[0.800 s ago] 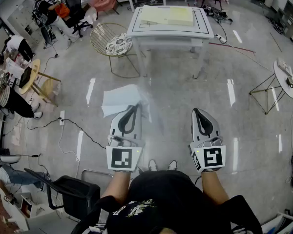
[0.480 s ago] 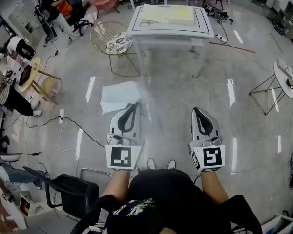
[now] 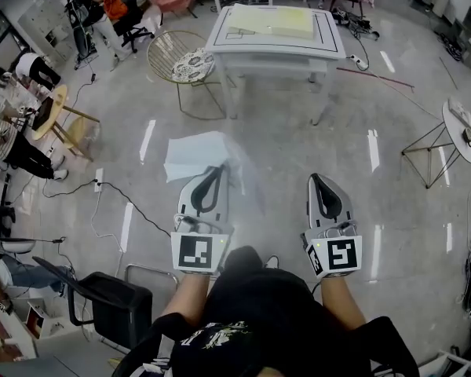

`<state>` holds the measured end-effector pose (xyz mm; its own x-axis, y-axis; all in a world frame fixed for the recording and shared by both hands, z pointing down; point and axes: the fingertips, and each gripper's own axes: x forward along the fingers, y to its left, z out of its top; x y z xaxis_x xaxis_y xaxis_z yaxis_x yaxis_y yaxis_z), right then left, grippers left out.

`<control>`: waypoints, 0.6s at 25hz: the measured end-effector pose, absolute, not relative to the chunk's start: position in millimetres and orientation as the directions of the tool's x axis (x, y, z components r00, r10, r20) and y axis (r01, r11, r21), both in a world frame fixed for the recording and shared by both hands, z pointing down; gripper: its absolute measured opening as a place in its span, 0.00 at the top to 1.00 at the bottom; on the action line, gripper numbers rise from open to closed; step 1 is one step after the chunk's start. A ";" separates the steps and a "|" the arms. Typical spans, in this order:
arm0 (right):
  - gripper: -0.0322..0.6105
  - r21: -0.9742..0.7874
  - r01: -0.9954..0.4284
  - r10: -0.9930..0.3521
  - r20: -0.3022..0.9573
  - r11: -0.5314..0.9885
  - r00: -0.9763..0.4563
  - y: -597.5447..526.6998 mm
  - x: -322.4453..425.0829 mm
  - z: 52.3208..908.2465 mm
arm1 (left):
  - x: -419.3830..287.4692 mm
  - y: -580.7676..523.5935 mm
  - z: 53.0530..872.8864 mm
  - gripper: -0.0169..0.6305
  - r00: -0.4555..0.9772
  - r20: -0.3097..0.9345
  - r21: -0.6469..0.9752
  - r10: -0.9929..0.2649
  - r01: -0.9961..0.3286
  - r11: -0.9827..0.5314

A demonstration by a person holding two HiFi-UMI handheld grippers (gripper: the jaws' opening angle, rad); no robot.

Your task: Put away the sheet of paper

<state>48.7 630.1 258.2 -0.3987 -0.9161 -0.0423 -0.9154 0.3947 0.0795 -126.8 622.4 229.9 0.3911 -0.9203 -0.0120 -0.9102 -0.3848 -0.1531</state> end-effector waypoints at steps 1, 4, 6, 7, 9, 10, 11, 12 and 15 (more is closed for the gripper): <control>0.95 0.073 -0.916 -0.916 -0.039 0.395 -0.398 631.6 50.6 261.4 | -125.6 624.6 231.6 0.97 0.389 -0.010 -0.154 -0.921 -0.911 -0.383; 0.95 0.068 -0.920 -0.920 -0.044 0.386 -0.389 636.5 53.3 264.8 | -125.9 630.4 233.6 0.97 0.382 -0.006 -0.159 -0.924 -0.913 -0.376; 0.95 0.062 -0.918 -0.918 -0.050 0.391 -0.395 637.3 50.5 263.7 | -129.3 632.0 233.1 0.97 0.374 -0.008 -0.154 -0.927 -0.917 -0.369; 0.95 0.063 -0.915 -0.915 -0.052 0.397 -0.401 636.8 49.1 263.6 | -130.2 632.3 232.4 0.97 0.372 -0.012 -0.155 -0.928 -0.918 -0.366; 0.95 0.074 -0.911 -0.910 -0.051 0.407 -0.411 634.8 48.3 263.8 | -129.6 632.0 232.4 0.97 0.370 -0.018 -0.163 -0.929 -0.918 -0.363; 0.95 0.076 -0.910 -0.910 -0.050 0.407 -0.411 633.8 48.6 264.6 | -129.2 631.6 233.5 0.97 0.370 -0.019 -0.167 -0.929 -0.917 -0.363; 0.95 0.076 -0.911 -0.911 -0.050 0.405 -0.409 632.9 48.9 265.6 | -129.1 630.8 235.1 0.97 0.371 -0.017 -0.170 -0.928 -0.916 -0.363; 0.95 0.076 -0.913 -0.913 -0.051 0.401 -0.405 631.6 48.9 266.4 | -129.2 629.3 236.5 0.97 0.373 -0.016 -0.175 -0.928 -0.914 -0.365; 0.95 0.080 -0.917 -0.917 -0.054 0.391 -0.395 625.9 46.8 267.8 | -129.8 620.9 237.7 0.97 0.382 -0.027 -0.174 -0.924 -0.912 -0.372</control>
<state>46.8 625.9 267.8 -0.3953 -0.9170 -0.0543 -0.9171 0.3905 0.0804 -129.8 620.9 237.7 0.3820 -0.9238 -0.0265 -0.9117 -0.3720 -0.1742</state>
